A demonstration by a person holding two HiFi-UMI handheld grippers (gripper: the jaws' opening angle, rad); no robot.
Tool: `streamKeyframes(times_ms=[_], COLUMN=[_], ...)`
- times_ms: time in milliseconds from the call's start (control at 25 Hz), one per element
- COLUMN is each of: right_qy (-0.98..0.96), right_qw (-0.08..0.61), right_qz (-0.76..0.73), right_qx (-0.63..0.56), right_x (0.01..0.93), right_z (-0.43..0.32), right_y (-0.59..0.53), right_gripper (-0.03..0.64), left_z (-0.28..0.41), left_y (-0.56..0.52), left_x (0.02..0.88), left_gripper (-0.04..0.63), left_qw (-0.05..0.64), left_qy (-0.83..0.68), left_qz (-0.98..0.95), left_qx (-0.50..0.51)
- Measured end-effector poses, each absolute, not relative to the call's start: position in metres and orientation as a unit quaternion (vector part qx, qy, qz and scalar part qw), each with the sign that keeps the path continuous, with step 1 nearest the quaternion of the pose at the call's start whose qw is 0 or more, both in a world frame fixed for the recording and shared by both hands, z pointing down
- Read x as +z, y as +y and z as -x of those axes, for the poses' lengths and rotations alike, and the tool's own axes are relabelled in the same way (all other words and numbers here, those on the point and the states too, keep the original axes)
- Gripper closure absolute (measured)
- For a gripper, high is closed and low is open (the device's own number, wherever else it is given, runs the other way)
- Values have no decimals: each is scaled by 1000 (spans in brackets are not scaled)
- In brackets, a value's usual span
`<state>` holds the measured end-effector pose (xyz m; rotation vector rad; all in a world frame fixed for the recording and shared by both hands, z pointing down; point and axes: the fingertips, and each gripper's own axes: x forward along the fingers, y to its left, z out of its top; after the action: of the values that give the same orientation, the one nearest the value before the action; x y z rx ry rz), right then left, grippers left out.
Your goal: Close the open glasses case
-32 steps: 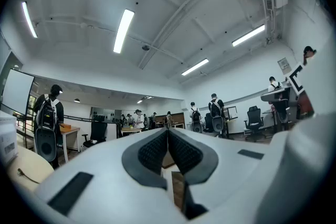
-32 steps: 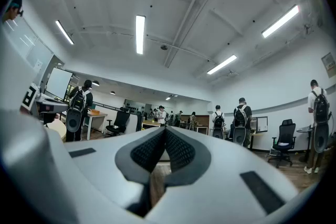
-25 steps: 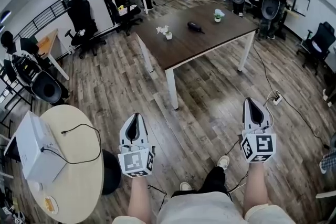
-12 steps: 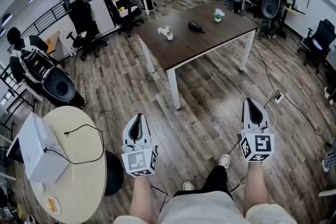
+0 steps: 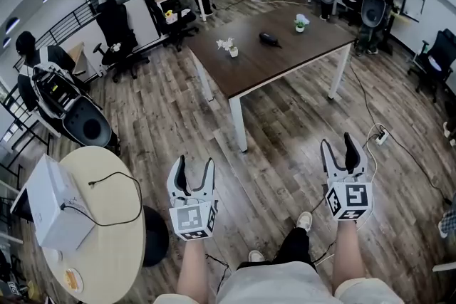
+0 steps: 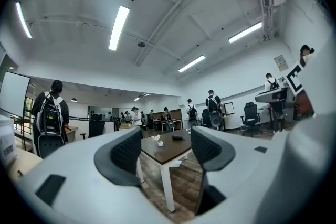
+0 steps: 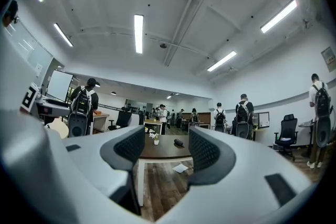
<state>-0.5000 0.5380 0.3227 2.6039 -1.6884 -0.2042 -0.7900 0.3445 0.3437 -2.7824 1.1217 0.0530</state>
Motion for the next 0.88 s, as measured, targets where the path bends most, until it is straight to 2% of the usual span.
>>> streamKeyframes(times_ms=[360, 880], right_qy=[-538, -512], right_qw=[19, 5], right_qz=[-840, -857], right_qx=[-63, -52], right_x=[332, 330], right_z=[442, 252], right_y=[528, 526], right_gripper=[363, 364], left_z=[722, 523], left_y=[329, 306], left_x=[355, 345], left_gripper=[308, 310], left_qw=[67, 46], left_qy=[361, 335], left_qz=[930, 941], left_qx=[7, -1])
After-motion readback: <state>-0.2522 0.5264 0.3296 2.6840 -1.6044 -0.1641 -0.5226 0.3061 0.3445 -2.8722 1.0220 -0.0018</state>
